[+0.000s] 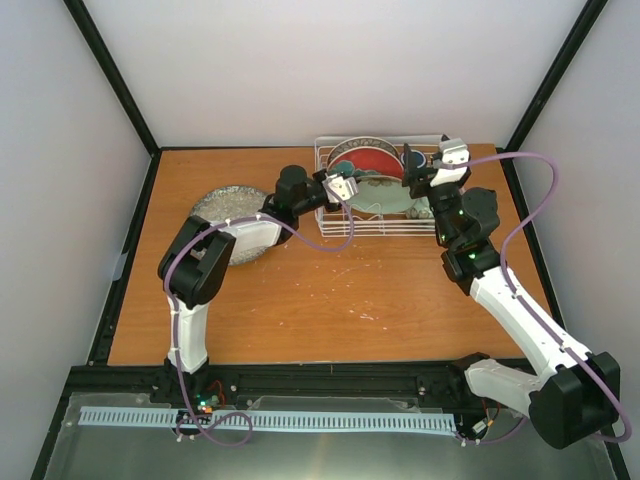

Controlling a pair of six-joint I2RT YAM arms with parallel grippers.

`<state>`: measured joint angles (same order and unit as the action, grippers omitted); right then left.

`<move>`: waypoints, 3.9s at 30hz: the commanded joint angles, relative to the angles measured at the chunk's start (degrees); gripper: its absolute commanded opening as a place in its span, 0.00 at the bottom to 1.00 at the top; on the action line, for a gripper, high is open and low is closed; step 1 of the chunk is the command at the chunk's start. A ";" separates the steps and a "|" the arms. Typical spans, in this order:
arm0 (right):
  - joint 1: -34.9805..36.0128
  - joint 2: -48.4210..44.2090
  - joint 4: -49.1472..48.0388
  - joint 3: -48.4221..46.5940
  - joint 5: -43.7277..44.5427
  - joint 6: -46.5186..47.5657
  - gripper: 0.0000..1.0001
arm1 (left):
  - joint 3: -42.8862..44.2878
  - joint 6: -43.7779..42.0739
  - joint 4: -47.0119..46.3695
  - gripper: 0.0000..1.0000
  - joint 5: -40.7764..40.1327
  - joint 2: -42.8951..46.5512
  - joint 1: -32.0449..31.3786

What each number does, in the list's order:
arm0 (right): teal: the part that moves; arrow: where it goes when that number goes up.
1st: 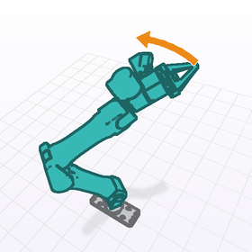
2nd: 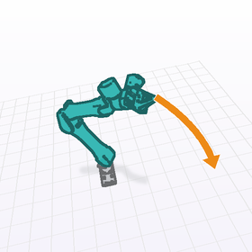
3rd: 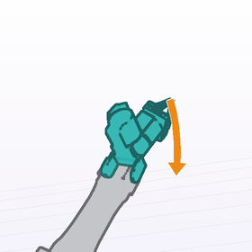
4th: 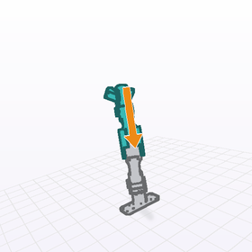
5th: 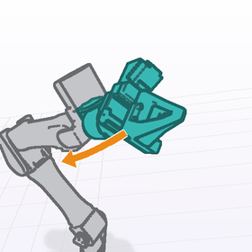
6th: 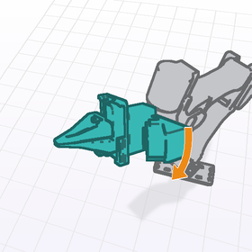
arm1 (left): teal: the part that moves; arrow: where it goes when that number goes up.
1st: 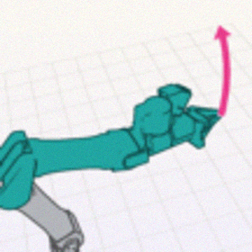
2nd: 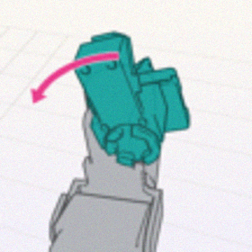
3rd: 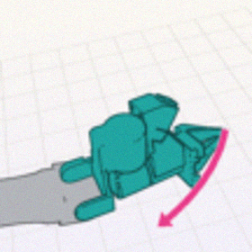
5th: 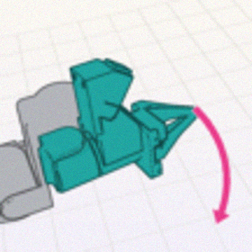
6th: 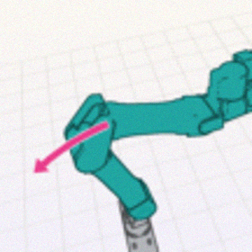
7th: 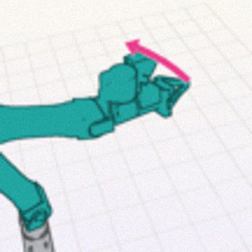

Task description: Load the mixed dishes into the dish rack

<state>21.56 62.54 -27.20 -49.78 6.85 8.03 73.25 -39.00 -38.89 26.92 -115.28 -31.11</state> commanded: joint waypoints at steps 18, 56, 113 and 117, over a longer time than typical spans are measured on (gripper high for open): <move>0.23 0.33 0.83 -1.88 -2.08 0.28 0.77 | 4.69 2.11 2.67 0.08 -29.47 2.24 2.54; 0.06 -2.61 1.57 -1.40 -4.33 -0.73 0.79 | 44.38 32.55 91.78 0.48 11.23 -5.55 52.34; 1.90 -6.61 8.53 -2.00 -13.01 -5.74 0.79 | 25.19 25.67 91.19 0.39 14.21 -19.05 54.84; 1.98 -6.39 8.46 -2.07 -13.32 -5.85 0.79 | 25.03 25.32 91.33 0.27 15.52 -19.69 54.27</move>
<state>23.00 55.88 -18.63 -51.00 -5.67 2.90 98.35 -12.93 51.81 42.65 -131.61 24.36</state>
